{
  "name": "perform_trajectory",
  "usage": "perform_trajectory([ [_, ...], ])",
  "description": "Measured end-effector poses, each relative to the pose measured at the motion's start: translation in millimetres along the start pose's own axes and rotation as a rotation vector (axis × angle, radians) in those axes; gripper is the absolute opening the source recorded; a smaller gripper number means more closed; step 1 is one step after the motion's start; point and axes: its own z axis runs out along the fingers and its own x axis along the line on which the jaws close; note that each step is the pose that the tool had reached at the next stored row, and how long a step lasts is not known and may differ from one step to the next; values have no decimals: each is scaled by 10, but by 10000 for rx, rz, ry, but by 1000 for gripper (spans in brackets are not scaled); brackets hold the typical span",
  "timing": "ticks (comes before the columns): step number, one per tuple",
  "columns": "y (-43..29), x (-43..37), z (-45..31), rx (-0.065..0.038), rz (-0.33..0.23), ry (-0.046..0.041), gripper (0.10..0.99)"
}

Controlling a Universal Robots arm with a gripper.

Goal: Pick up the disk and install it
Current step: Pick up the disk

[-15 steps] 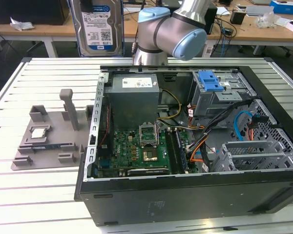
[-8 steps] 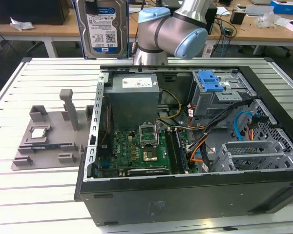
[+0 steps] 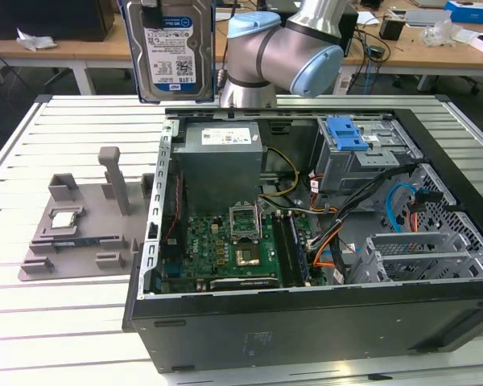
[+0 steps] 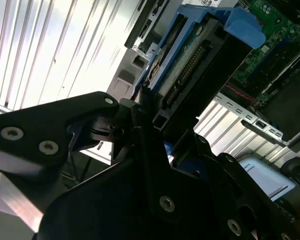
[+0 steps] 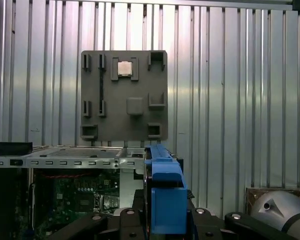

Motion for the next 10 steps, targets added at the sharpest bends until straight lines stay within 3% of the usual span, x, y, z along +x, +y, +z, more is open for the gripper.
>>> perform_trajectory([
  [10, -16, 130, 0, 0, 0, -1, 369],
])
